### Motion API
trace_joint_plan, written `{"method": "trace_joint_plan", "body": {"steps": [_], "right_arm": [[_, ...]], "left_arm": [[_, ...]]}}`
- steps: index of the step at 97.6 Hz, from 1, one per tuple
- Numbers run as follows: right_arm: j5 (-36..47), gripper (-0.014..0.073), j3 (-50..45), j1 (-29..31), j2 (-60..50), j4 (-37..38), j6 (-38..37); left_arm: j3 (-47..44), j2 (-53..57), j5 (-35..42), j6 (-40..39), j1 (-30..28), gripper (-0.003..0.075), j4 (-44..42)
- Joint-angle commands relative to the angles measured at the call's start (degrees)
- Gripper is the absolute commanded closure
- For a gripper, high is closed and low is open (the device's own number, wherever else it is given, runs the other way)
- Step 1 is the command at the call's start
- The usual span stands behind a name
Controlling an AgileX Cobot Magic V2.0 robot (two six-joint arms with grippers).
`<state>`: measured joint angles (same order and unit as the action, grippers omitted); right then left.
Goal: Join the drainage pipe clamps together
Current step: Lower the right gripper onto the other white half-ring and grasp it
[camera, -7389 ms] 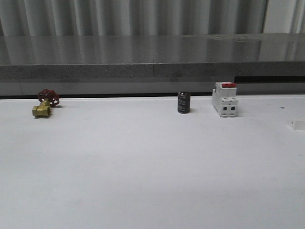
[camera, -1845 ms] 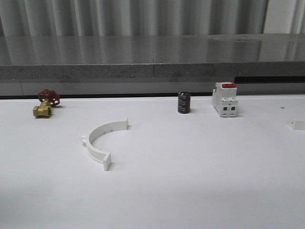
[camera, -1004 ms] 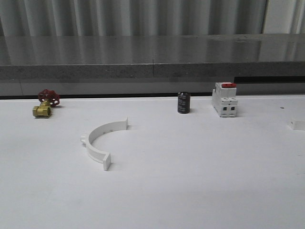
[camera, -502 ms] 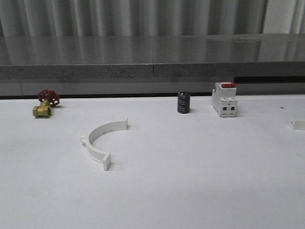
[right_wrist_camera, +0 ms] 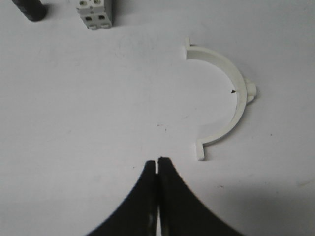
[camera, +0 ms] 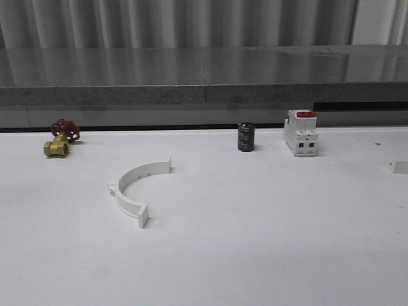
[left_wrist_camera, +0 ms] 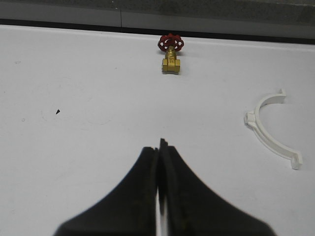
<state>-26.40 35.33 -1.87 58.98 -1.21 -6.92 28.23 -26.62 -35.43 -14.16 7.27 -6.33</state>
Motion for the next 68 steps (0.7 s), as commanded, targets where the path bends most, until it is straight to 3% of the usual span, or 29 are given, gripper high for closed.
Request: {"method": "trace_joint_plan", "body": {"steps": [1, 16, 26, 45, 68], "right_arm": [[1.6, 0.0553, 2.0, -0.3, 0.4, 0.0, 0.0], [-0.2, 0.0246, 2.0, -0.3, 0.3, 0.0, 0.0], [0.3, 0.0097, 2.0, -0.3, 0.3, -1.0, 0.0], [-1.4, 0.0084, 5.9, 0.7, 2.3, -1.7, -0.4], [-7.0, 0.0084, 17.7, 8.8, 13.0, -1.7, -0.4]], "left_arm": [[1.5, -0.2, 4.0, -0.5, 0.0, 0.0741, -0.2], [1.5, -0.2, 4.0, -0.5, 0.0, 0.0741, -0.2], [1.5, -0.2, 4.0, -0.5, 0.0, 0.0741, -0.2], [1.5, -0.2, 4.0, -0.5, 0.0, 0.0741, -0.2], [1.5, -0.2, 4.0, -0.5, 0.0, 0.0741, -0.2]]}}
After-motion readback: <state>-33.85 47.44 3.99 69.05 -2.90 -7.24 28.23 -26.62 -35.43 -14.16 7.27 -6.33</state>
